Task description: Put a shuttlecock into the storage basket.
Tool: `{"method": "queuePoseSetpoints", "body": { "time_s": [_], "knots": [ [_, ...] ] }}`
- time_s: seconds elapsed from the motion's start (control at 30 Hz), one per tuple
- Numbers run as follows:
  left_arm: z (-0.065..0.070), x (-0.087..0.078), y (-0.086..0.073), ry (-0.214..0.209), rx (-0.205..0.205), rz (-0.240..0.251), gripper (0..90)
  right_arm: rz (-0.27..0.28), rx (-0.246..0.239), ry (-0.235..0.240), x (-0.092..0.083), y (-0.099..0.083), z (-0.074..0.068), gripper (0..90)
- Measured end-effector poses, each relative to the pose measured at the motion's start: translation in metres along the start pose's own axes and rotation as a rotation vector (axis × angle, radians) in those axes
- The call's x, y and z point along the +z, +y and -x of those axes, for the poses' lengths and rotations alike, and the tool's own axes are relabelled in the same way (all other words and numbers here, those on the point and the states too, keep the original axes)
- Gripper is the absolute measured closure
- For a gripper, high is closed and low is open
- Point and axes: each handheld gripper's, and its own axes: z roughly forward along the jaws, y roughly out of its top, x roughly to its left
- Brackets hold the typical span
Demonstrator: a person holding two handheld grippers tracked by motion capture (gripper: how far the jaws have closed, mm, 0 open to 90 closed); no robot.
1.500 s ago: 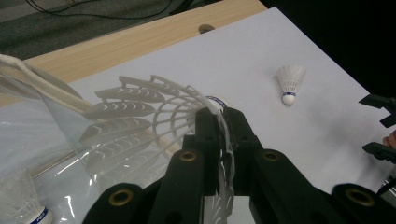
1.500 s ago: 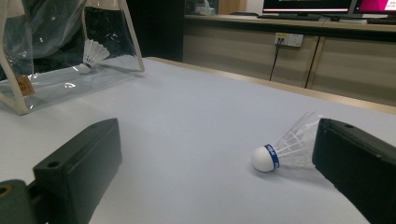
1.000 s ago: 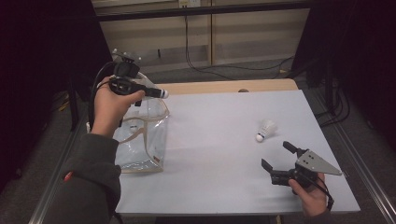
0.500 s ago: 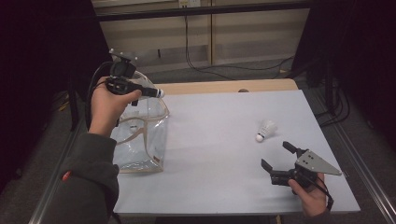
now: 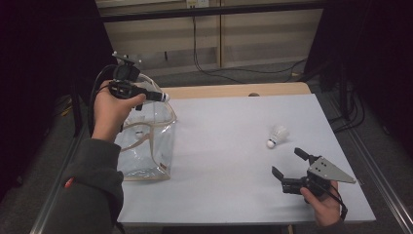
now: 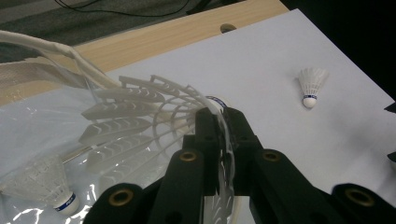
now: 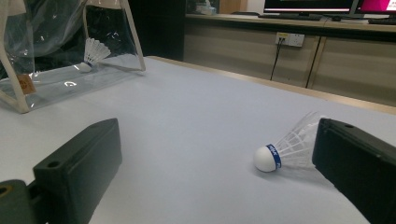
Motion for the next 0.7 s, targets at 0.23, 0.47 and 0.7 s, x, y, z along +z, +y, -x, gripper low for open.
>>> {"method": "queuePoseSetpoints", "body": {
  "time_s": [0.23,0.47,0.7],
  "knots": [
    [-0.006,-0.003,0.000,0.014,-0.012,0.007,85.8,-0.002,0.003,0.000,0.000,0.000,0.000,1.4],
    [-0.012,-0.008,-0.002,0.031,-0.020,0.014,85.8,-0.002,0.005,-0.001,0.000,0.000,0.000,1.4],
    [-0.020,-0.012,-0.005,0.058,-0.033,0.014,85.8,-0.006,-0.001,-0.002,0.000,-0.001,-0.001,1.3]
  ]
}}
